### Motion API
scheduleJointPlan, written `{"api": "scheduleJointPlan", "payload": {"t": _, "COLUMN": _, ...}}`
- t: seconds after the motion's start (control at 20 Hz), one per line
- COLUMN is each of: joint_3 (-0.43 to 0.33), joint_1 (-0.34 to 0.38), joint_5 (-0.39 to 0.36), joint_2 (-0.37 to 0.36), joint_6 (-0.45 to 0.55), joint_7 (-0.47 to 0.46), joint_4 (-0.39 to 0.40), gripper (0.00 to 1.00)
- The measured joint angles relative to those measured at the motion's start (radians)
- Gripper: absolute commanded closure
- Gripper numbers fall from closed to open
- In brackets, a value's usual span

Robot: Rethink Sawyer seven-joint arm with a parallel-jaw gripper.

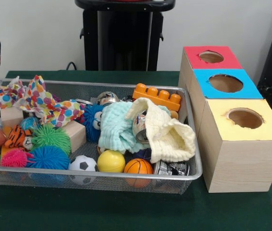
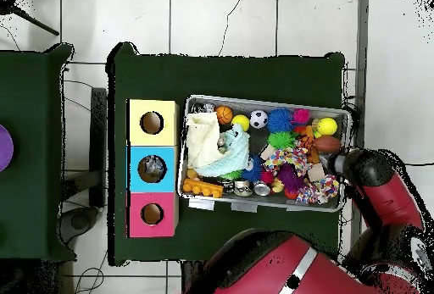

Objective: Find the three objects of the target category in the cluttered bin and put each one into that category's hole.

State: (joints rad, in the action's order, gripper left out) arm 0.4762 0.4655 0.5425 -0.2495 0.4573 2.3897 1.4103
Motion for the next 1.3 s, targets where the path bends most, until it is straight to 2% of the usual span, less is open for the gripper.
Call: {"api": "scheduleJointPlan", "payload": {"t": 1.3, "joint_3": -0.018, "joint_1": 0.004, "joint_5": 0.004, "joint_2": -0.015, "joint_6": -0.035, "joint_7": 0.000, "joint_4": 0.027, "gripper": 0.00}}
